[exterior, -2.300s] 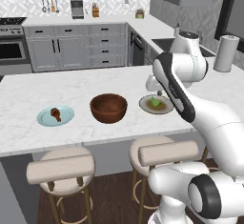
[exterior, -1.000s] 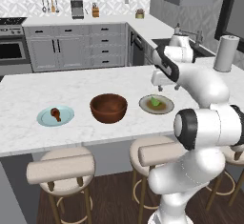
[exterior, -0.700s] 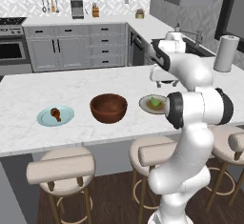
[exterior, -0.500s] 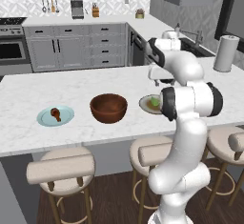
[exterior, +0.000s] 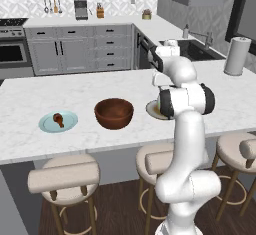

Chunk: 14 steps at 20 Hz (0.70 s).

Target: Pick the chicken drumstick and lemon wedge from their plates and place them in the bowl. Then put the bowl in the fridge.

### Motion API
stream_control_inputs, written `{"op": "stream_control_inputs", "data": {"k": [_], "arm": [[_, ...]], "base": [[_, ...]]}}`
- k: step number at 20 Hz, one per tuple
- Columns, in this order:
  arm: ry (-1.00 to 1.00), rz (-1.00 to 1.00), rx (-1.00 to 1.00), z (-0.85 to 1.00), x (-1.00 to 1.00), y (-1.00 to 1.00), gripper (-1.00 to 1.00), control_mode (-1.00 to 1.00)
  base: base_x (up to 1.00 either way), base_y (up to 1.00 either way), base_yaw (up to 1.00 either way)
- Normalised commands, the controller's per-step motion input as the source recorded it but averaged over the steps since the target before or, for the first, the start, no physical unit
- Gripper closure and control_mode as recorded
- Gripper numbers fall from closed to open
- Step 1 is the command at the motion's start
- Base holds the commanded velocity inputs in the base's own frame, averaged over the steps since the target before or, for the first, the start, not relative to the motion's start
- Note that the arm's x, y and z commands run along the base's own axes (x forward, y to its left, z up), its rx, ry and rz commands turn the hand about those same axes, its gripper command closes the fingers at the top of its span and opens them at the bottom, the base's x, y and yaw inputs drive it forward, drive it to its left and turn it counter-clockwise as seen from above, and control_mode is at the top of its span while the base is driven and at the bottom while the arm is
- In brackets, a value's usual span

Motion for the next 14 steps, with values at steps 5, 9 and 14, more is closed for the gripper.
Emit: {"op": "stream_control_inputs", "data": {"k": [5,9,14], "arm": [[0.06,0.0,0.0,-0.51,0.48,-0.13,-1.0,-1.0],[0.02,0.01,-0.01,-0.57,0.36,-0.07,-1.0,-1.0],[-0.04,0.02,-0.01,-0.63,0.0,-0.02,-1.0,-1.0]], "base": [[0.0,0.0,0.0],[0.0,0.0,0.0],[0.0,0.0,0.0]]}}
